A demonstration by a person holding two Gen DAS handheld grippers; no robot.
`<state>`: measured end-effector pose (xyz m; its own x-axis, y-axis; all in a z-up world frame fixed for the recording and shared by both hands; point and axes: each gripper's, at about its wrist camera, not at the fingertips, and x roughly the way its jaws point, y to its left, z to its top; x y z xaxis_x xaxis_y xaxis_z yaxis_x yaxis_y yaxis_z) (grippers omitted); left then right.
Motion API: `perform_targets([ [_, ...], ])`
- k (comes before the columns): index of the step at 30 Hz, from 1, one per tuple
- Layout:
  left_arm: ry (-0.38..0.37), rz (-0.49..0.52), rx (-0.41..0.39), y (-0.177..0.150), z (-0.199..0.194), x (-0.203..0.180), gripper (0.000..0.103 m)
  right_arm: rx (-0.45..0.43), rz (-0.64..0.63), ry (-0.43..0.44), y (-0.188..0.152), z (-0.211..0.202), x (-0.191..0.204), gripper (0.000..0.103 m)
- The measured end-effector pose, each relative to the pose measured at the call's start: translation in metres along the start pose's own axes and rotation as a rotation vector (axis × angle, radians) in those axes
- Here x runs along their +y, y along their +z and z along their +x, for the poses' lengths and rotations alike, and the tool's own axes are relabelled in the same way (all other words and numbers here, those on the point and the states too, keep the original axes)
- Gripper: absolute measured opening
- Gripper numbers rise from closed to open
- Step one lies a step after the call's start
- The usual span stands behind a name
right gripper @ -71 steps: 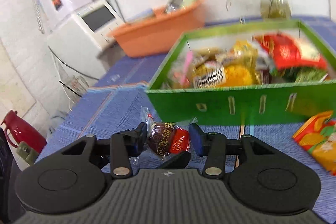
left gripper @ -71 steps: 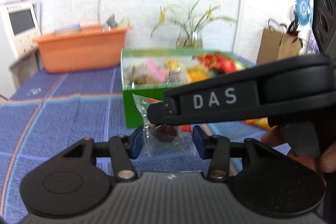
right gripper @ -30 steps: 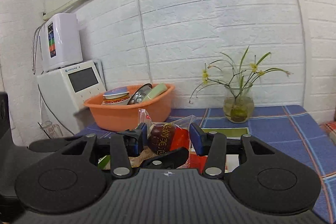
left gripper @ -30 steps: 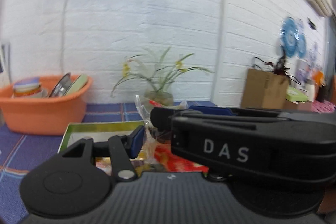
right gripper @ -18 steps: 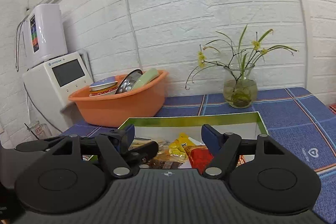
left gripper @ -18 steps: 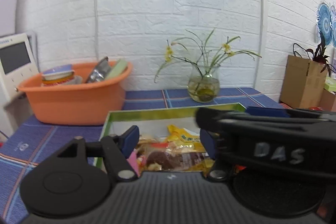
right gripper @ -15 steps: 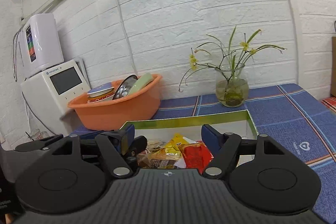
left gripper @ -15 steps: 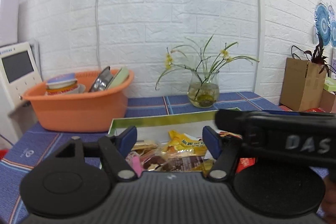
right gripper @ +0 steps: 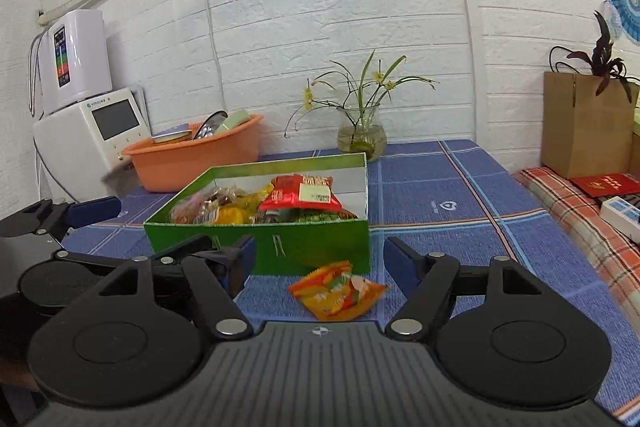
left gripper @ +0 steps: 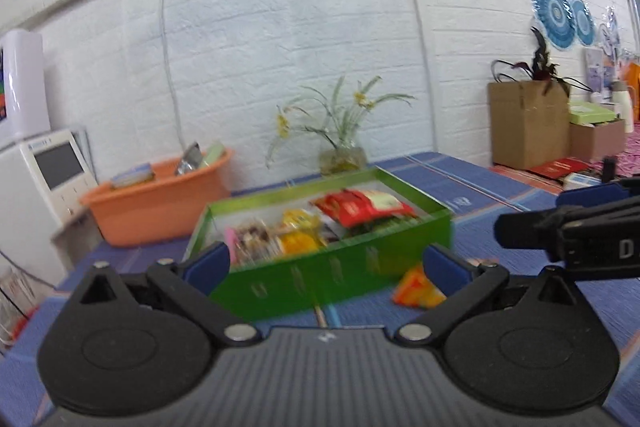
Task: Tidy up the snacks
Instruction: 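Move both tools down to the orange-yellow chip bag on the tablecloth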
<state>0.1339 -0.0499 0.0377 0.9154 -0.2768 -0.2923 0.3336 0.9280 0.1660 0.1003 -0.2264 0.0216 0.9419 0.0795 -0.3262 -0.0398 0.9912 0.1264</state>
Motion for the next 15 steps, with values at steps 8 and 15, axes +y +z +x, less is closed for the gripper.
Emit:
perform_targets([
  [8,-0.033,-0.032,0.16,-0.017,0.003,-0.039,0.103,0.055,-0.001,-0.07,-0.015,-0.015,-0.012,0.103],
  [15,-0.067,0.001,0.184,-0.024,0.002,-0.071,0.103,0.08,0.074,-0.118,-0.029,-0.029,-0.041,0.103],
])
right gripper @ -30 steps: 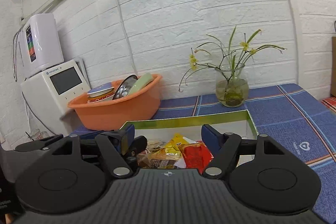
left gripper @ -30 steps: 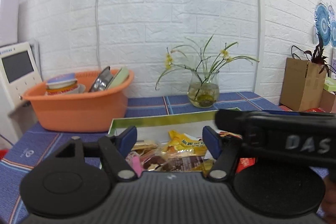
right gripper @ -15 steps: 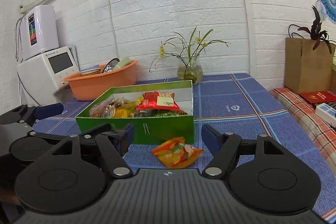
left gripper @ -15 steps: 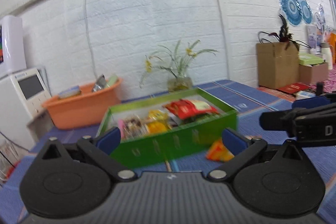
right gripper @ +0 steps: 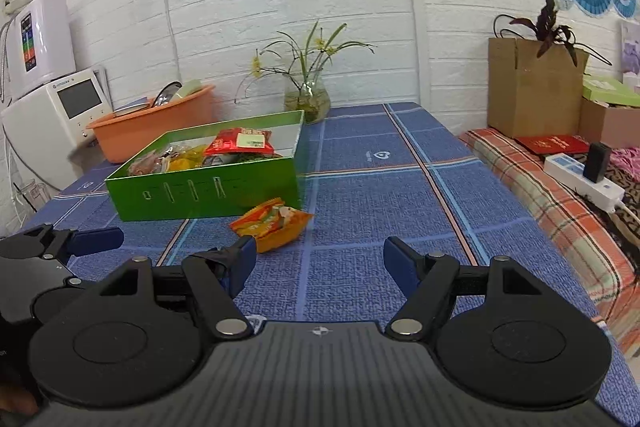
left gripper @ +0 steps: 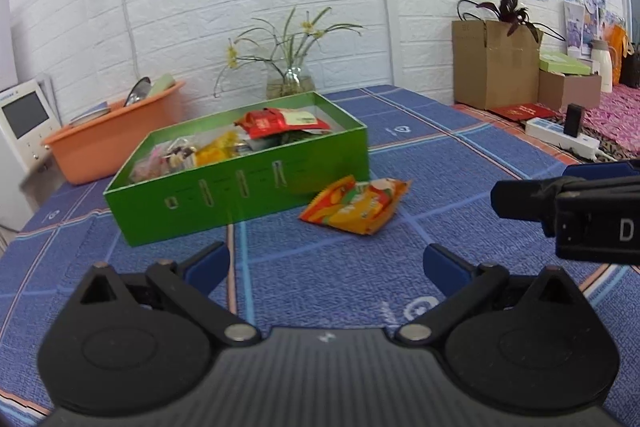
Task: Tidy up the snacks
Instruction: 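Move both tools down to the orange-yellow chip bag on the tablecloth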
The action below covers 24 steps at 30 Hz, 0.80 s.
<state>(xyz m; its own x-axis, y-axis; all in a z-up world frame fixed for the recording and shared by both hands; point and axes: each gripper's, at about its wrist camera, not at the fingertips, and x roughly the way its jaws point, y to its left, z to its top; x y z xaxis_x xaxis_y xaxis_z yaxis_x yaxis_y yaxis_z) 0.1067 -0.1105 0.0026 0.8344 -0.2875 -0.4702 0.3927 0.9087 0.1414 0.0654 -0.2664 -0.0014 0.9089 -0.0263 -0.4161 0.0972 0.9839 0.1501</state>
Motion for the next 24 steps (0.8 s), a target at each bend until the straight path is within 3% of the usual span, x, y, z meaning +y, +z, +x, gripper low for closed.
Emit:
perform_targets([
  [7,-0.018,0.027,0.025,-0.002,0.011,-0.02,0.103,0.015,0.051,0.015,0.003,0.004,-0.019,0.103],
  [11,-0.019,0.058,0.029,-0.001,0.024,-0.027,0.103,0.048,0.096,0.122,0.015,0.02,-0.031,0.103],
  [15,0.03,0.133,0.018,0.002,0.04,-0.023,0.103,0.085,0.166,0.19,0.032,0.05,-0.037,0.103],
  [19,0.012,0.093,0.026,0.014,0.062,-0.007,0.103,0.077,0.191,0.218,0.043,0.081,-0.035,0.103],
  [24,-0.006,0.049,0.05,0.023,0.093,0.004,0.103,0.143,0.198,0.203,0.048,0.114,-0.028,0.103],
])
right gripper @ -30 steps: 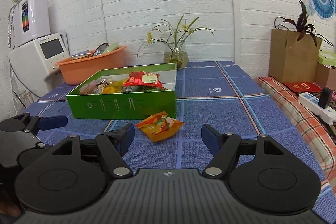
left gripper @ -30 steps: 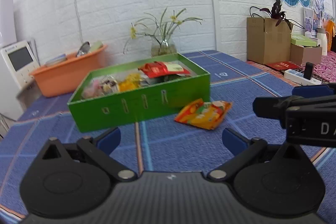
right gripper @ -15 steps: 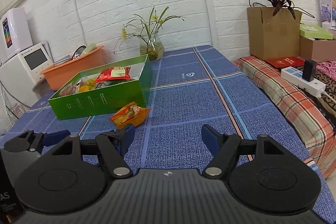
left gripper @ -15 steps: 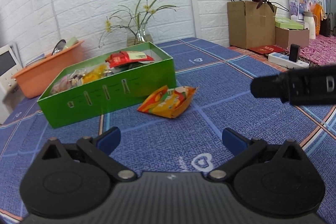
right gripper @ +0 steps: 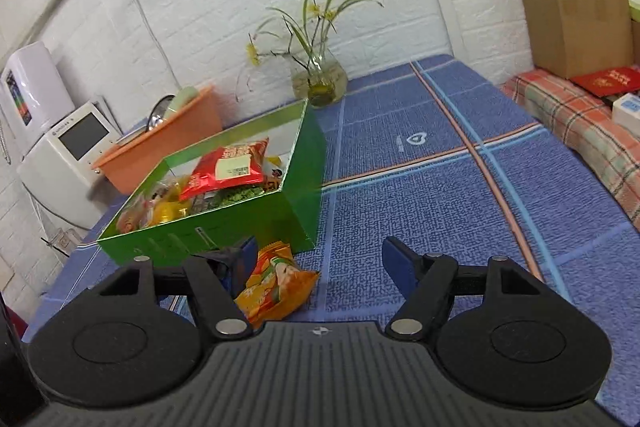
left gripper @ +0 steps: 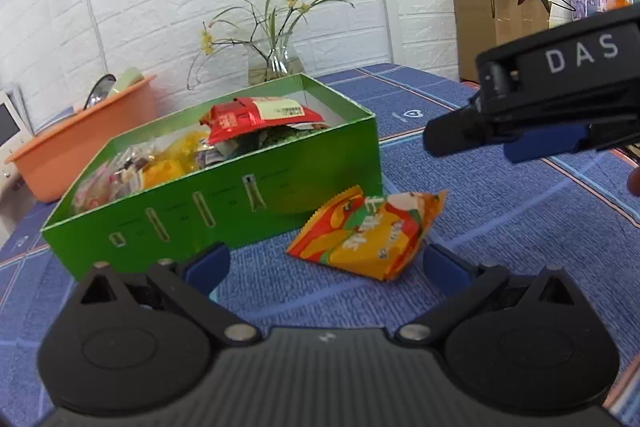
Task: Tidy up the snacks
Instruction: 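Move both tools down to the orange-yellow chip bag on the tablecloth, then close both tools on the orange-yellow chip bag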
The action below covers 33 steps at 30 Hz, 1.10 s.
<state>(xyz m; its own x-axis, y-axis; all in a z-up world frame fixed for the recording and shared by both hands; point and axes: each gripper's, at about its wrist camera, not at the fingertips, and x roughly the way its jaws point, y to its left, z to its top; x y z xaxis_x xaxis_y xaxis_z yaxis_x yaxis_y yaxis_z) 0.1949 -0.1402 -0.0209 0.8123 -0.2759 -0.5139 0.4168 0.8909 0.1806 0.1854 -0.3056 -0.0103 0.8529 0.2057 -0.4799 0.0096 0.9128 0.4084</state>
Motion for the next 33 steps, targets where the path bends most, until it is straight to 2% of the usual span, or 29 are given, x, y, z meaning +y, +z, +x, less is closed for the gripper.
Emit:
perform_targets([
  [5,-0.073,-0.05,0.042,0.003,0.015,0.008,0.103,0.104,0.09,0.001,0.002,0.027,-0.006,0.103],
  [7,-0.102,-0.086,0.059,0.003,0.019,0.012,0.103,0.169,0.083,0.006,0.001,0.039,-0.004,0.103],
  [10,-0.145,-0.128,0.103,0.003,0.027,0.018,0.102,0.167,0.013,-0.012,-0.002,0.045,0.008,0.103],
  [13,-0.173,-0.14,0.092,0.003,0.029,0.02,0.095,0.19,0.001,0.033,-0.002,0.051,0.015,0.103],
  [14,-0.178,-0.126,0.09,0.004,0.029,0.019,0.09,0.202,-0.008,0.05,-0.003,0.053,0.017,0.09],
  [15,-0.188,-0.104,0.083,0.005,0.03,0.017,0.08,0.222,-0.029,0.044,-0.004,0.055,0.021,0.066],
  [16,-0.203,-0.097,0.076,0.005,0.029,0.017,0.074,0.229,-0.042,0.046,-0.005,0.055,0.024,0.055],
  [17,-0.225,-0.099,0.071,0.005,0.029,0.018,0.059,0.223,-0.059,0.044,-0.005,0.053,0.027,0.053],
  [18,-0.241,-0.092,0.069,0.006,0.028,0.018,0.052,0.217,-0.077,0.044,-0.005,0.05,0.029,0.051],
  [21,-0.254,-0.062,0.061,0.004,0.023,0.017,0.043,0.206,-0.061,0.045,-0.006,0.043,0.032,0.049],
  [28,-0.289,-0.086,0.042,0.004,0.006,0.028,0.043,0.163,-0.141,0.022,-0.011,0.026,0.054,0.048],
  [33,-0.259,-0.111,-0.012,0.001,-0.017,0.038,0.043,0.129,-0.182,0.08,-0.011,0.013,0.076,0.048],
])
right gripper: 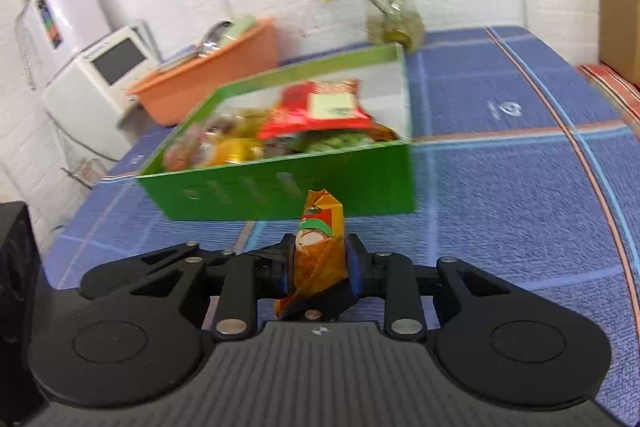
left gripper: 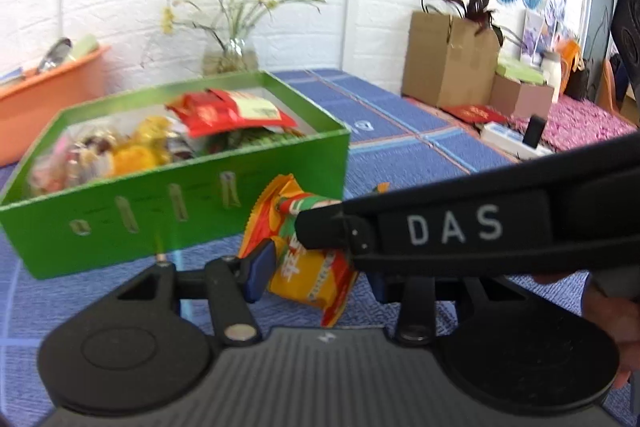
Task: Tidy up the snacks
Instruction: 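Close both tools on the orange-yellow chip bag, then lift the chip bag over the green box and open both tools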
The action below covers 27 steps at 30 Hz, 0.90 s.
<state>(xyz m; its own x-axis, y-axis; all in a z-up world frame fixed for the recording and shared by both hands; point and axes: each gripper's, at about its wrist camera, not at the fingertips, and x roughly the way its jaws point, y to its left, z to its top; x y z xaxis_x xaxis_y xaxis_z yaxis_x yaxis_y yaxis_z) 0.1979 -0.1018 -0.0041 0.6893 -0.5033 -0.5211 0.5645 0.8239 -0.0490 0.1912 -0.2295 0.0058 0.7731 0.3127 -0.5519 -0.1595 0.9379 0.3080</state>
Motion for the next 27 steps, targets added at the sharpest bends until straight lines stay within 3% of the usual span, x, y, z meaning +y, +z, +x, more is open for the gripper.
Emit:
perform_targets([
  [15,0.165,-0.022,-0.234,-0.003,-0.105,0.04,0.043,-0.165,-0.281,0.161,0.001,-0.024,0.102,0.048],
  [19,0.206,0.009,-0.265,0.001,-0.111,0.046,0.043,-0.228,-0.318,0.183,0.001,-0.022,0.111,0.047],
  [24,0.228,0.07,-0.268,0.029,-0.09,0.06,0.043,-0.253,-0.27,0.194,0.035,-0.003,0.105,0.047],
  [27,0.219,0.053,-0.3,0.051,-0.07,0.074,0.044,-0.276,-0.223,0.186,0.058,0.012,0.094,0.046],
])
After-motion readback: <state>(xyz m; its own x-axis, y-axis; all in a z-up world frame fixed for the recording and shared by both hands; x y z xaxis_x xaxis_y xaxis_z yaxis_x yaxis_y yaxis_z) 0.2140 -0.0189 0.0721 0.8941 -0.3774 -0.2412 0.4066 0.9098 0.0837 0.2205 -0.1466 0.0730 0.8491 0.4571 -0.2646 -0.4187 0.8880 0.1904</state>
